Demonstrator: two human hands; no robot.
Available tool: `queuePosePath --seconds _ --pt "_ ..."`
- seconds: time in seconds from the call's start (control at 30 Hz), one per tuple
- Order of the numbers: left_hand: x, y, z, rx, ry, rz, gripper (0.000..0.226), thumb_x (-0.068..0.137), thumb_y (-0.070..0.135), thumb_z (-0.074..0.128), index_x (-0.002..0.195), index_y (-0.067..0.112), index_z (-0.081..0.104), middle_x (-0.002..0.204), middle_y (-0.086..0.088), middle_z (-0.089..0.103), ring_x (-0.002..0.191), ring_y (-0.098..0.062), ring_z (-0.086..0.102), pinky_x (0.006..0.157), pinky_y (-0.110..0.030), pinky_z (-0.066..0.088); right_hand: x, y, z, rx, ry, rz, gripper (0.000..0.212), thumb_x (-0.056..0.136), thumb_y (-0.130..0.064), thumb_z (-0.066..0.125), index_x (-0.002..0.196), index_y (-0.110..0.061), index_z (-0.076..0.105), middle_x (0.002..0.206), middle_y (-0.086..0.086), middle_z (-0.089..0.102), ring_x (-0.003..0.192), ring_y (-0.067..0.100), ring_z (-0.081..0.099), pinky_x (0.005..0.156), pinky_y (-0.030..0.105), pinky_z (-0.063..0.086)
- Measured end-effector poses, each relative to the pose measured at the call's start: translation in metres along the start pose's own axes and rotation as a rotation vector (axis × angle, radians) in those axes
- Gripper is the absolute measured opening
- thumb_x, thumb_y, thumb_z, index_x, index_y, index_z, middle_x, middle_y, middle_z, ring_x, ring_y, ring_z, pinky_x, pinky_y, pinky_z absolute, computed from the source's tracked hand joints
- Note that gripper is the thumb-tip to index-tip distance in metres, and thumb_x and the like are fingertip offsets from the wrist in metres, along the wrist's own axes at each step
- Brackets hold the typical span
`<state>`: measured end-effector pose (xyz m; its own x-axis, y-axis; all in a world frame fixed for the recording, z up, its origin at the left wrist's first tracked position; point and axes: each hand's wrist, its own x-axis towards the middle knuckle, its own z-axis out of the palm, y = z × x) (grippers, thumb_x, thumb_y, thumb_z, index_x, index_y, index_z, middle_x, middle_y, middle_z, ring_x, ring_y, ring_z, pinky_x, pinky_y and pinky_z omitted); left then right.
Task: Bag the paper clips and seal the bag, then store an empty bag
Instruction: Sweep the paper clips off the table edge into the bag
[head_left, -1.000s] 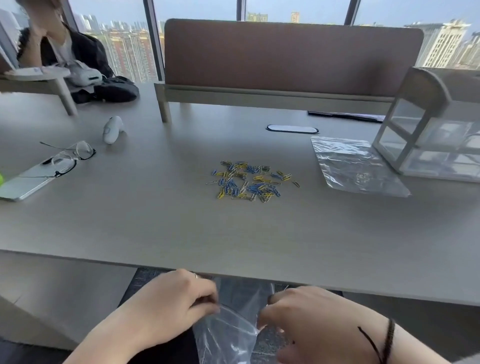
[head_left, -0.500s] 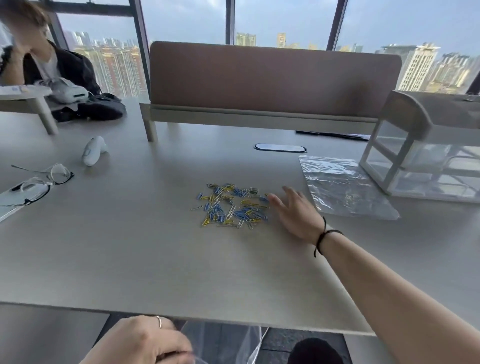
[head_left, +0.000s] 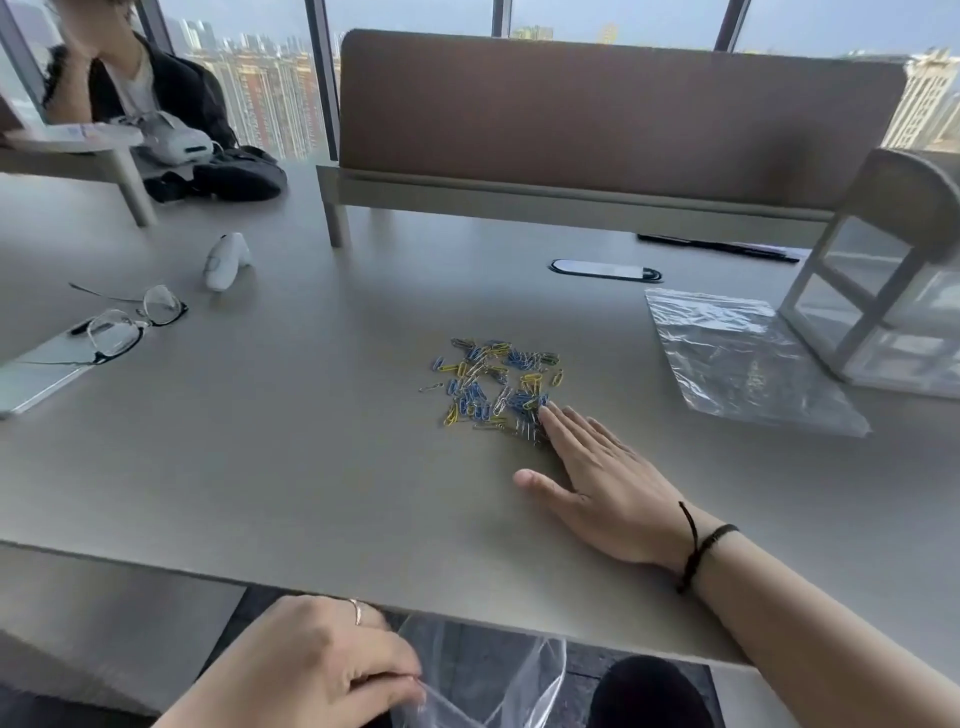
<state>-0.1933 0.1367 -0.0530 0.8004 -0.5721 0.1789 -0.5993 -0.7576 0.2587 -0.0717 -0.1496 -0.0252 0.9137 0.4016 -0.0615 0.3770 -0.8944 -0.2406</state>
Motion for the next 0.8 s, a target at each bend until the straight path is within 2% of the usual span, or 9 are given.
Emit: queuePosePath --seconds 0.1,0.2,0.3,0.37,0.43,0.53,0.63,0.73,0.8 --pt "0.004 0.001 0.002 -0.111 -0.004 -0.045 0.022 0.088 0.065 0.056 0.089 0.046 0.068 0.073 0.022 0.067 0.067 0.009 0.059 0.059 -0.015 0.049 -0.019 -0.012 0.004 -0.040 -0.038 -0.080 0.092 0.084 -0.080 0.011 0.156 -0.025 -0.004 0.161 -0.015 -0.013 0.146 -0.002 -0.017 0.121 0.024 -0.009" --pt "0.004 0.007 0.005 -0.126 0.040 -0.036 0.023 0.085 0.065 0.058 0.090 0.046 0.070 0.072 0.021 0.068 0.067 0.007 0.061 0.057 -0.019 0.051 -0.029 -0.019 0.008 0.008 -0.064 -0.163 0.089 0.084 -0.079 0.011 0.157 -0.027 0.005 0.163 -0.016 -0.004 0.147 -0.003 -0.012 0.122 0.024 -0.005" --pt "0.005 0.010 0.006 -0.141 0.028 -0.044 0.025 0.087 0.061 0.058 0.089 0.042 0.073 0.070 0.017 0.068 0.064 0.002 0.062 0.054 -0.024 0.052 -0.032 -0.026 0.007 0.327 -0.073 -0.195 0.076 0.090 -0.072 0.017 0.149 -0.028 0.038 0.160 -0.014 0.027 0.146 -0.007 0.011 0.122 0.025 0.008" --pt "0.004 0.012 0.008 -0.143 0.029 -0.044 0.027 0.089 0.061 0.057 0.088 0.039 0.073 0.069 0.015 0.067 0.063 -0.001 0.061 0.054 -0.025 0.052 -0.034 -0.033 0.006 0.580 -0.058 -0.175 0.061 0.094 -0.059 0.027 0.133 -0.025 0.060 0.145 -0.015 0.051 0.137 -0.008 0.035 0.118 0.024 0.023" --pt "0.006 0.015 0.008 -0.138 0.036 -0.035 0.026 0.089 0.059 0.058 0.086 0.038 0.073 0.067 0.014 0.065 0.061 -0.002 0.059 0.054 -0.026 0.051 -0.035 -0.043 0.007 0.751 -0.039 -0.122 0.058 0.092 -0.057 0.032 0.117 -0.023 0.072 0.126 -0.017 0.067 0.122 -0.006 0.054 0.111 0.025 0.036" --pt "0.008 0.020 0.006 -0.136 0.056 -0.038 0.025 0.088 0.056 0.060 0.083 0.035 0.073 0.064 0.013 0.063 0.059 -0.002 0.056 0.051 -0.024 0.048 -0.035 -0.057 0.010 0.938 -0.018 -0.063 0.060 0.091 -0.057 0.036 0.099 -0.016 0.078 0.105 -0.009 0.076 0.104 0.006 0.068 0.105 0.035 0.045" --pt "0.008 0.020 0.006 -0.152 0.050 -0.042 0.024 0.088 0.055 0.061 0.084 0.035 0.074 0.063 0.013 0.063 0.060 -0.001 0.056 0.051 -0.024 0.048 -0.035 -0.064 0.011 1.069 -0.001 -0.053 0.064 0.091 -0.059 0.037 0.093 -0.011 0.079 0.092 0.006 0.078 0.096 0.025 0.071 0.101 0.045 0.048" --pt "0.007 0.018 0.007 -0.163 0.052 -0.053 0.024 0.087 0.055 0.062 0.084 0.035 0.074 0.063 0.013 0.064 0.060 -0.001 0.055 0.051 -0.026 0.048 -0.039 -0.067 0.009 1.204 -0.082 -0.044 0.068 0.090 -0.059 0.038 0.094 -0.003 0.077 0.090 0.019 0.076 0.087 0.030 0.070 0.089 0.042 0.053" --pt "0.008 0.017 0.006 -0.195 0.044 -0.070 0.023 0.087 0.056 0.061 0.086 0.037 0.074 0.064 0.013 0.065 0.060 -0.001 0.055 0.052 -0.024 0.047 -0.043 -0.069 0.008 1.234 -0.147 -0.063 0.070 0.090 -0.059 0.038 0.095 -0.001 0.076 0.091 0.022 0.075 0.085 0.031 0.069 0.088 0.043 0.052"
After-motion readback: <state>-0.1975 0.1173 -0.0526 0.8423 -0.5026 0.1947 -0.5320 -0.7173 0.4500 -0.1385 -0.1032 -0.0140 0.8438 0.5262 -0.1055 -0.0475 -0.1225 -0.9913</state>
